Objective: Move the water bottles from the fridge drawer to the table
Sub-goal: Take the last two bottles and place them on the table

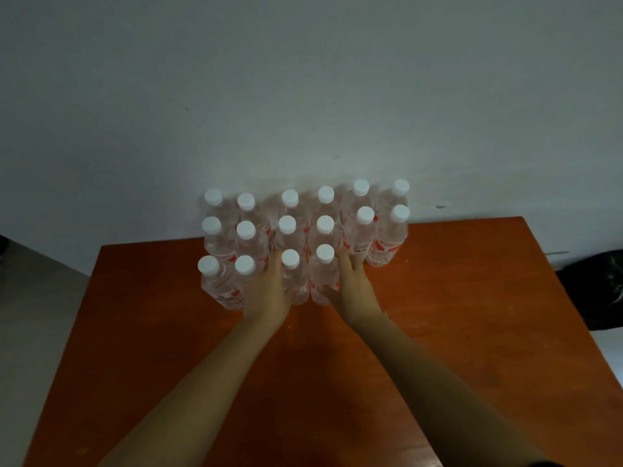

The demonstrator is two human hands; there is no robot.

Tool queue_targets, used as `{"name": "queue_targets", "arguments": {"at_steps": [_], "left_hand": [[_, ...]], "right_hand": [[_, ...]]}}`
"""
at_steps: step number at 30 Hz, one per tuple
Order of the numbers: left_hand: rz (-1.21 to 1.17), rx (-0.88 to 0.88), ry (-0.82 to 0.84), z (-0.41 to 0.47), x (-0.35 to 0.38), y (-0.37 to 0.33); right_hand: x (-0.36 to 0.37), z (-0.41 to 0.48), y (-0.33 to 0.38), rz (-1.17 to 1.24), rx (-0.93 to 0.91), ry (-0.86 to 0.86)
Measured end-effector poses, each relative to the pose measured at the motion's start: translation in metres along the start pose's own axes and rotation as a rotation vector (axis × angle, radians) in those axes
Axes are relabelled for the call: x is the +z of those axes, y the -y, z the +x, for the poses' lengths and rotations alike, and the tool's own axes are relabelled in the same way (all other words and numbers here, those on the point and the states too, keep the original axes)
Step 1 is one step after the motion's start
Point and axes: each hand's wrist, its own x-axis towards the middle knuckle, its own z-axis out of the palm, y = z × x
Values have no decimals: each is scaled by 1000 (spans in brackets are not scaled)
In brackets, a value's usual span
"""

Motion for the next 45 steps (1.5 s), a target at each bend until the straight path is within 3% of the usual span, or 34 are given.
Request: {"name": "queue_targets", "arguments": {"at_steps": [4, 8, 13, 18, 24, 32, 37, 45], "left_hand": [[-70, 9, 29, -7, -11, -13], [10, 83, -18, -17, -42, -43], [125, 171, -261, -20, -100, -119], [402, 277, -433, -30, -115, -195], [457, 435, -326, -52, -56, -279], [251, 879, -165, -118, 38, -416], [36, 1184, 14, -210, 88, -482], [-128, 1615, 324, -432, 147, -536]], "right_hand": [[-17, -11, 5, -74, -75, 28], [-63, -22, 16, -42, -232, -64], [-149, -35, 21, -101, -338, -374], [-224, -67, -9, -342, -311, -700], [-276, -146, -85, -616, 7, -756], [-334, -322, -167, -715, 503, -935], [-332, -464, -182, -770, 818, -1029], [-265, -694, -164, -832, 1315, -1147]]}}
